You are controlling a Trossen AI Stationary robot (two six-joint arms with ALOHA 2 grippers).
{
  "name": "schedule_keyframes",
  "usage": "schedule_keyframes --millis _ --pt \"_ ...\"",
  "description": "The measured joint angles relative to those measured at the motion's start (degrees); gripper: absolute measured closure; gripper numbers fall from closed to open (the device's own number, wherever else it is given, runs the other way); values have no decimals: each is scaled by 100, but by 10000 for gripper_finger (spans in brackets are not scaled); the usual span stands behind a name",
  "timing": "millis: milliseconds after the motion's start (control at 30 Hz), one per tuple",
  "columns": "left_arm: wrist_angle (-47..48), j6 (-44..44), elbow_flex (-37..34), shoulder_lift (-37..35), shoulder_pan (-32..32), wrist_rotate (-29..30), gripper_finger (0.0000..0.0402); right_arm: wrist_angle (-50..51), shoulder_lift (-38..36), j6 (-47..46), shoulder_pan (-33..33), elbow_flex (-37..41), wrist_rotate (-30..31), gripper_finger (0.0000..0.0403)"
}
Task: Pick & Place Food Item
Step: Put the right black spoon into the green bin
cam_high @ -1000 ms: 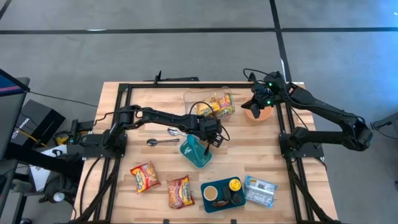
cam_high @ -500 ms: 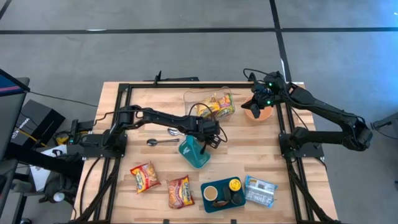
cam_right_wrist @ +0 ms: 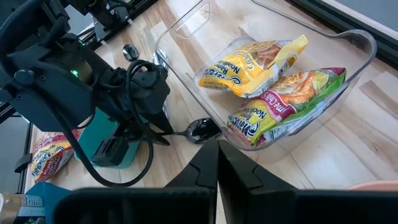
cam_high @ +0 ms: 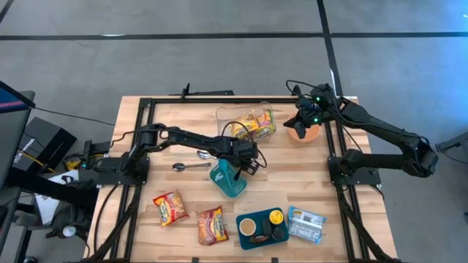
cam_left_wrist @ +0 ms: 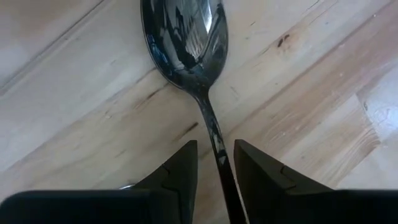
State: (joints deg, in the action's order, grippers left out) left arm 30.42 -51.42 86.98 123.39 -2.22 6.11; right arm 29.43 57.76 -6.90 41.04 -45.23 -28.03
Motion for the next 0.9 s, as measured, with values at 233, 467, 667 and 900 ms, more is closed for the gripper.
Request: schedule_keyframes --millis 233,467,667,900 --pt "-3 0 0 -2 0 0 341 0 0 0 0 0 0 403" --pt "-4 -1 0 0 0 2 385 0 0 0 0 0 0 403" --pt "-10 -3 0 0 0 2 386 2 0 0 -2 0 0 403" --pt "-18 -4 0 0 0 11 392 2 0 0 0 0 0 403"
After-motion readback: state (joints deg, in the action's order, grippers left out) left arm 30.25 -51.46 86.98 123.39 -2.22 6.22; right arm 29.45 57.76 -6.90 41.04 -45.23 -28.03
